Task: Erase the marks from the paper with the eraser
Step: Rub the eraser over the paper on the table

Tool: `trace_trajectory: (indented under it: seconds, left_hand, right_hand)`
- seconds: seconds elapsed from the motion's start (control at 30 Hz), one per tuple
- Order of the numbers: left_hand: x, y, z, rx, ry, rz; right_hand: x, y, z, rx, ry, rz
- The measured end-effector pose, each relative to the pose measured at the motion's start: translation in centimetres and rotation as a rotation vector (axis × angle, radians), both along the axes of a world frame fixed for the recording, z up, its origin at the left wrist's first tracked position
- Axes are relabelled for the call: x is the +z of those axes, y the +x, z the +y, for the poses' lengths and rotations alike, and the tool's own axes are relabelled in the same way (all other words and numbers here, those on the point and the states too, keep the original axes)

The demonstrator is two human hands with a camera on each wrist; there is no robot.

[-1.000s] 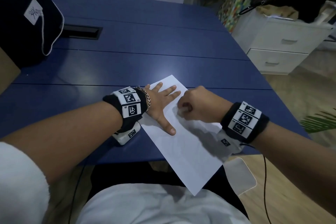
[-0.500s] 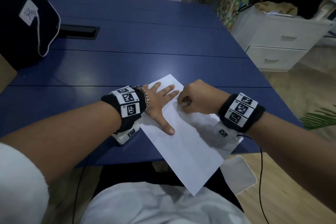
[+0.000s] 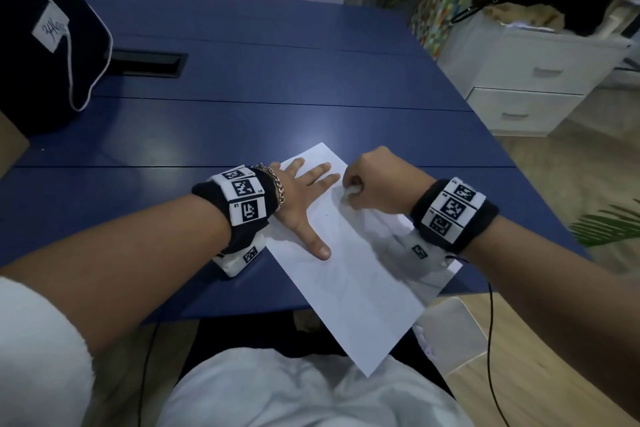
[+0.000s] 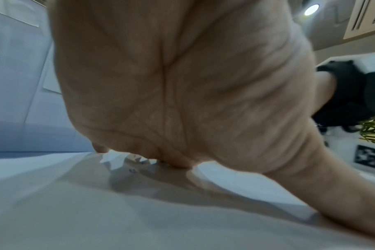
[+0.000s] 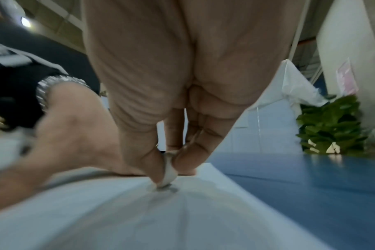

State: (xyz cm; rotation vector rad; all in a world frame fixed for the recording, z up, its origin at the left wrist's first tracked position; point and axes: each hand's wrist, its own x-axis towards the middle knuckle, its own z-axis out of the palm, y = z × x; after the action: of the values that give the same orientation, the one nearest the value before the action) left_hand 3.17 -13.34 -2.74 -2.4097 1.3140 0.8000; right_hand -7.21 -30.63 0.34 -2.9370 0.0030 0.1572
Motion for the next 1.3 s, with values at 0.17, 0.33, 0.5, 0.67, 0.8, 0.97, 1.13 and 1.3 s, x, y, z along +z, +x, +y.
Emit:
trace_trajectory:
  seconds: [0.17, 0.33, 0.5, 0.67, 0.8, 0.97, 1.13, 1.3]
  left_hand:
    - [-0.3, 0.2, 0.0, -0.010, 0.002, -0.002]
    - [0.2, 1.3, -0.5, -0.084, 0.020, -0.024]
    - [2.5, 3.0, -0.4, -0.121, 0.043, -0.059]
    - [1.5, 1.3, -0.5, -0.133, -0.001, 0.041]
    - [-0.2, 1.5, -0.4, -0.148, -0.041, 0.004]
    - [-0.5, 1.6, -0.7, -0.145, -0.015, -0.006]
    - [-0.3, 1.5, -0.7, -0.136, -0.010, -0.005]
    - [-0.3, 1.5, -0.8, -0.123, 0.001, -0.009]
  right_hand:
    - [0.0, -0.6, 0.3, 0.057, 0.005, 0.045]
    - [-0.1, -0.1, -1.9, -0.038, 0.033, 0.008]
    - [-0.1, -1.2, -2.1, -0.041, 0.035, 0.023]
    - [0.0, -1.6, -1.7, 0.027, -0.006, 0.010]
    - [0.0, -1.3, -1.3, 0.050, -0.049, -0.014]
    - [1.0, -2.5, -0.7, 0.167, -0.062, 0.144]
    - [0.2, -1.6, -1.2, 0.081, -0.049, -0.019]
    - [1.1, -2.9, -0.4, 0.118, 0.009, 0.160]
